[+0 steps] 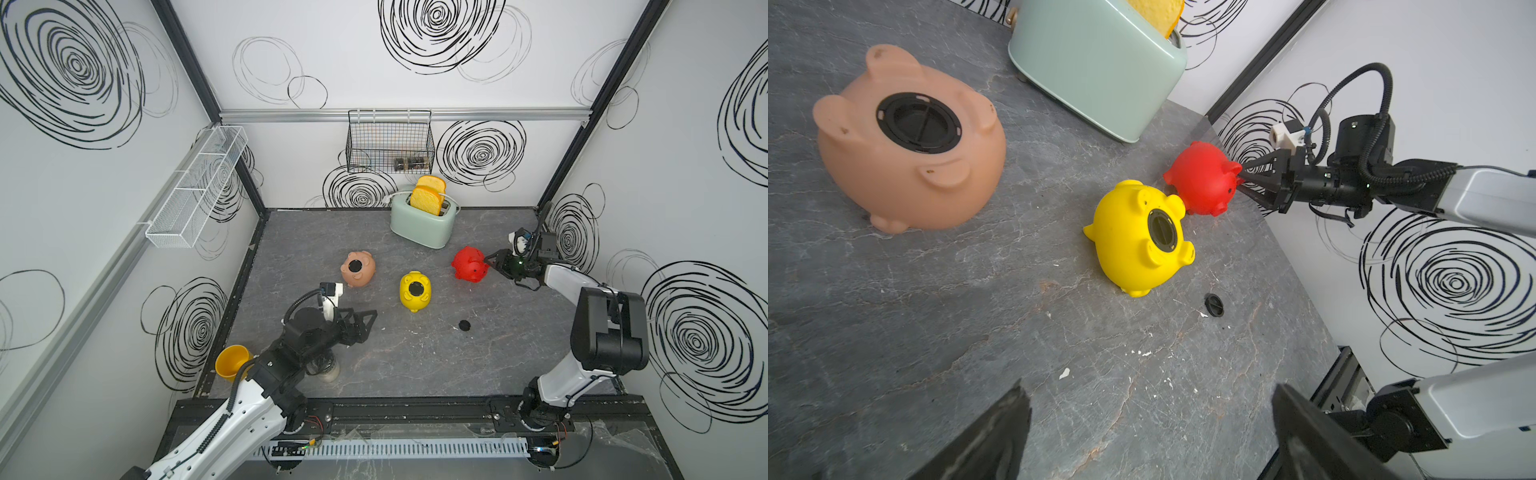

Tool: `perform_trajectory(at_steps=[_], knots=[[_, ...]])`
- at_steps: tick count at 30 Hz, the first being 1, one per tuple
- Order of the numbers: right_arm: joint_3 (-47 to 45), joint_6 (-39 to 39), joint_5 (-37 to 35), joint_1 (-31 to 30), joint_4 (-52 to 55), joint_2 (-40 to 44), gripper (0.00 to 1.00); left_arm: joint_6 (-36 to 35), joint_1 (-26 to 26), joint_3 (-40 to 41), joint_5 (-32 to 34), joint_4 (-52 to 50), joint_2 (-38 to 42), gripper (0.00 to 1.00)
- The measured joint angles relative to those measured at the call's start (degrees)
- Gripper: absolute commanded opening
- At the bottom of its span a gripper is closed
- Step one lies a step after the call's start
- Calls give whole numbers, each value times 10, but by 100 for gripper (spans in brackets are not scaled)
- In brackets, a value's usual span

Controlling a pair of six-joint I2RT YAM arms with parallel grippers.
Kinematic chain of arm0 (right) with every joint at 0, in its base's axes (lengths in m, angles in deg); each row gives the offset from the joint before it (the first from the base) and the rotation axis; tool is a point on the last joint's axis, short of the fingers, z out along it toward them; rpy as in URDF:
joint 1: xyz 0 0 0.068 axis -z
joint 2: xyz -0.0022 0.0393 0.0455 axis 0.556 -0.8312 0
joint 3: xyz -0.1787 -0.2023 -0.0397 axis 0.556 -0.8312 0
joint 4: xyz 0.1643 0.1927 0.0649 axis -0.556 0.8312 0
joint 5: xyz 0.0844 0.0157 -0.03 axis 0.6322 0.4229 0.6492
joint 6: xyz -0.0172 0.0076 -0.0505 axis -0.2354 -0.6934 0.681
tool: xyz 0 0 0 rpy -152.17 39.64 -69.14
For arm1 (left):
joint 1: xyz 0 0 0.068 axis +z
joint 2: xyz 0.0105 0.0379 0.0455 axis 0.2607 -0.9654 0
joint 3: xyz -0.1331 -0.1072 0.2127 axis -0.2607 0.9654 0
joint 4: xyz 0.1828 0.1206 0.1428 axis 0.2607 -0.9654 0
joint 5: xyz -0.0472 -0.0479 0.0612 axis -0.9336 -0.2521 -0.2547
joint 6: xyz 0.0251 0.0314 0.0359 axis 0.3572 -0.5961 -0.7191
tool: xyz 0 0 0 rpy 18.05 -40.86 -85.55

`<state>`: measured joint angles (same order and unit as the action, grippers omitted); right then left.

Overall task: Close piggy banks
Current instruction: Turn over the piggy bank at the center of the board.

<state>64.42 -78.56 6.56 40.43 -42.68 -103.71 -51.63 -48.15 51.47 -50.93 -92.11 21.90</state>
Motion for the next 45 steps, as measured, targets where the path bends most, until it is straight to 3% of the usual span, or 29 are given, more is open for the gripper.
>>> perform_trajectory(at_steps=[13, 27, 45], knots=[[2, 0, -37, 2, 42, -29, 41, 0, -3, 0, 0, 0, -2, 94], [2, -2, -36, -6, 39, -31, 41, 0, -5, 0, 0, 0, 0, 94], [36, -7, -38, -19, 38, -97, 44, 0, -17, 0, 5, -1, 0, 94]])
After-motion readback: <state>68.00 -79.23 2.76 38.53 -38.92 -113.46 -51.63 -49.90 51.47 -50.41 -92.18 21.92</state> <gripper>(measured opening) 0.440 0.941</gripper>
